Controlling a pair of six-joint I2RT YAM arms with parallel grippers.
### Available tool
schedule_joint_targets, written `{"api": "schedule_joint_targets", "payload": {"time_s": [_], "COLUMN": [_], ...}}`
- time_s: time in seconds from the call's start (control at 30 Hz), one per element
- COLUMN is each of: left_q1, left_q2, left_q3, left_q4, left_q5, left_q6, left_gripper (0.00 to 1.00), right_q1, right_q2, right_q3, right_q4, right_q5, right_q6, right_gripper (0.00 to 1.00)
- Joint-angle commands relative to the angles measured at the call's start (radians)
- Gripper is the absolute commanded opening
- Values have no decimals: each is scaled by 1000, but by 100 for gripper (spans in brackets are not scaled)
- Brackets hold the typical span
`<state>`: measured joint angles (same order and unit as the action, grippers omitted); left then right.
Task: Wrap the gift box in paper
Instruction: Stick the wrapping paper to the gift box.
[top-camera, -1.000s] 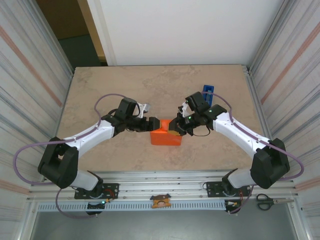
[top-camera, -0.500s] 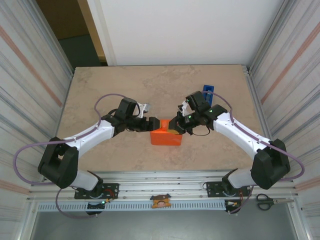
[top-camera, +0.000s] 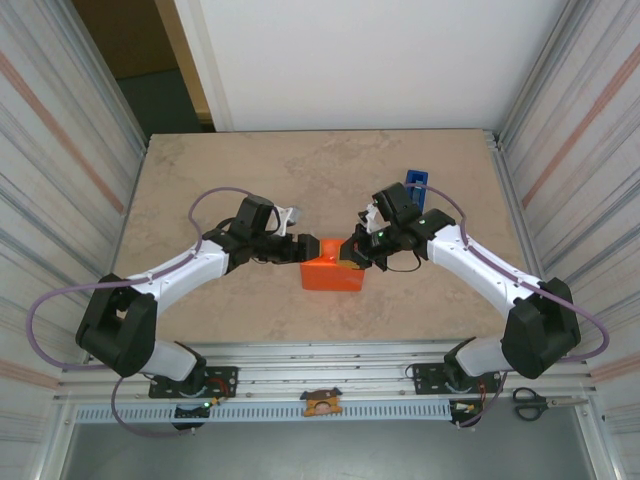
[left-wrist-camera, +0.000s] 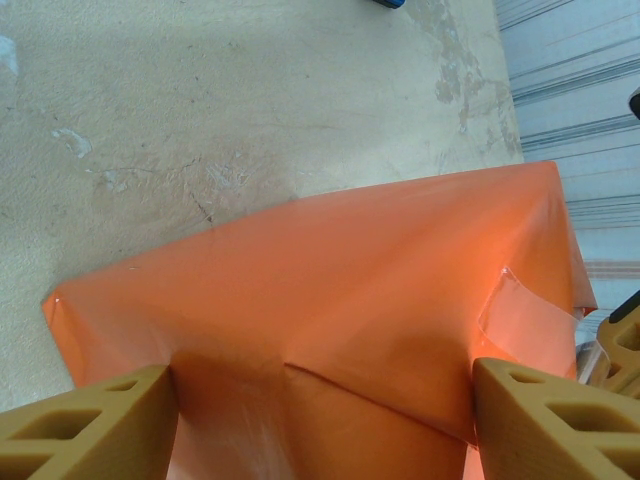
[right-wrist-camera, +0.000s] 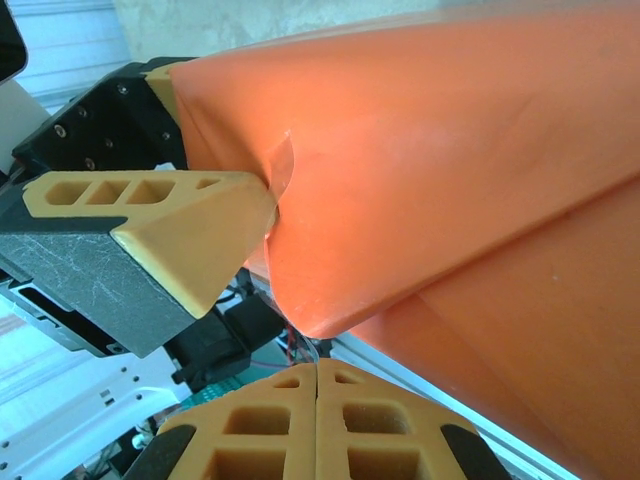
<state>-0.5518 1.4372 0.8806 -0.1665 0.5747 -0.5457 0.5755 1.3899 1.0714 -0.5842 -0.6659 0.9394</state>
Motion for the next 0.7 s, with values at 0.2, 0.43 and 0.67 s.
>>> {"api": "schedule_joint_targets", "payload": {"time_s": [0.2, 0.43, 0.67], "left_q1": [-34, -35, -37], "left_q2": [46, 45, 42], "left_q3": [-28, -30, -31], "left_q4": [-120, -123, -124], "left_q5": [-45, -47, -45], "left_q6": [41, 43, 47], "left_gripper": [73, 73, 73], "right_q1": [-4, -4, -1], "right_q2": [-4, 1, 17], "right_q3": [44, 52, 51], "right_q4": [-87, -70, -70], "right_q5": [48, 32, 45], "right_q6": [-21, -14, -14], "right_gripper": [1, 2, 3]}}
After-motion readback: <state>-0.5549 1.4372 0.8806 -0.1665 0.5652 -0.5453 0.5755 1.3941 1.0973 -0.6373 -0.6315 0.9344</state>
